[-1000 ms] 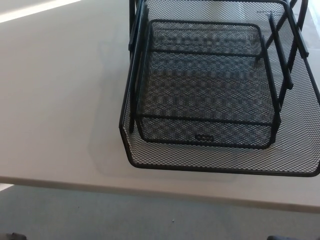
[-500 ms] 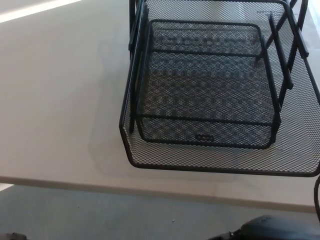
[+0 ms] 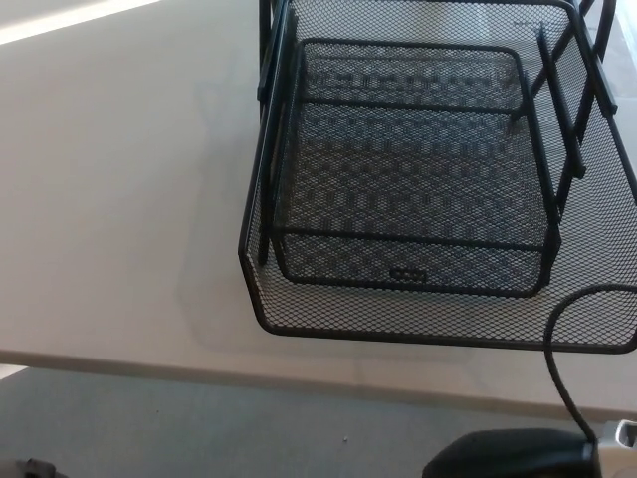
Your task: A balck drawer is kept on the middle of the table and the robot uses its right hand to push it back away from the robot
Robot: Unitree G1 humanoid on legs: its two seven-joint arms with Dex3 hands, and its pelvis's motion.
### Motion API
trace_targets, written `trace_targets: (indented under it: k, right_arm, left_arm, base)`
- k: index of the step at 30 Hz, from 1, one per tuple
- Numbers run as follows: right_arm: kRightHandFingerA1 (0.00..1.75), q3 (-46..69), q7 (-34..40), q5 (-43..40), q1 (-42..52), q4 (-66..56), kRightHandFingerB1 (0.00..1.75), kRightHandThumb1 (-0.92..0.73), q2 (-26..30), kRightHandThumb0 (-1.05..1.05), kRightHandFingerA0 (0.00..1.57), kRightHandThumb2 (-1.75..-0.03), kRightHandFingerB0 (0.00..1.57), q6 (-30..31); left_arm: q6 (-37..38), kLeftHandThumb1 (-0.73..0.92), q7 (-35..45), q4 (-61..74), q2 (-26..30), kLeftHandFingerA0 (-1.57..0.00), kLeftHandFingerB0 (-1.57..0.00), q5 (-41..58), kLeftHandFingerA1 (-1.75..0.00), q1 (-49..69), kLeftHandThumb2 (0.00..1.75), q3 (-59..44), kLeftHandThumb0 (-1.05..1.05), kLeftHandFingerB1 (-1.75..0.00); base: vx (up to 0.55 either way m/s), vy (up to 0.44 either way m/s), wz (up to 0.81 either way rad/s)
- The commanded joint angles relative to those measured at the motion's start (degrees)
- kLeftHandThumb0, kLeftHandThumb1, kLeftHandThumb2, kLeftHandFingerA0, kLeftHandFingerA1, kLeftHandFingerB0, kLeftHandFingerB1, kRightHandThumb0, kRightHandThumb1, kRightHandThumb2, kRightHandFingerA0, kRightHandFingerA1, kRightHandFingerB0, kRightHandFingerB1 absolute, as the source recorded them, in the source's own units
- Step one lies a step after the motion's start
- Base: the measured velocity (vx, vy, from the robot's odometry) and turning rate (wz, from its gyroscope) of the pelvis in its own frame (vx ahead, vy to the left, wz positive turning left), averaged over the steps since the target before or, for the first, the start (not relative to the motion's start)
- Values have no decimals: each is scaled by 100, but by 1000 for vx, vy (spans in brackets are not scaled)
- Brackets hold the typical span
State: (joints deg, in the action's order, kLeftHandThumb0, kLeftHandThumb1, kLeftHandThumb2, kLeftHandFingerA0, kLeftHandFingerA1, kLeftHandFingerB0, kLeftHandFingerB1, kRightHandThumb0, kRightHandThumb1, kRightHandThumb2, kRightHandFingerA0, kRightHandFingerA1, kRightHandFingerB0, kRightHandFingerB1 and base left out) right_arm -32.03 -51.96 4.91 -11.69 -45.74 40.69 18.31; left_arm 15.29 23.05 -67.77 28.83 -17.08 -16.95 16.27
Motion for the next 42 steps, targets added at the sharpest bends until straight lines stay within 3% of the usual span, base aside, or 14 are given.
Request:
trace_targets:
  k: [1, 25, 32, 42]
  right_arm:
    - [43, -373, -784, -490, -622, -99, 36, -77, -44, -51, 51, -64, 37, 1109]
    - [45, -1038, -1185, -90, -3020, 1230, 36, -78, -798, -51, 48, -64, 36, 1904]
    - [43, -1210, -1173, 187, -3441, 1793, 36, -78, -909, -50, 47, -63, 38, 1876]
    - [43, -1365, -1088, 573, -3924, 3161, 35, -79, -1267, -48, 46, -63, 37, 1372]
  left_arm:
    - [164, 73, 98, -39, 124, -48, -32, -121, -39, -18, 63, 39, -56, -33]
    - [169, 73, 139, -83, 106, -45, -32, -169, -38, -73, 63, 45, -56, -32]
    - [241, 76, 138, -48, 126, -47, -33, -174, -38, -44, 63, 48, -56, -33]
    - [165, 76, 89, -102, 87, -48, -34, -187, -37, -64, 63, 56, -56, -33]
  base:
    - [0, 0, 0]
    - [0, 0, 0]
    - [0, 0, 0]
    - [0, 0, 0]
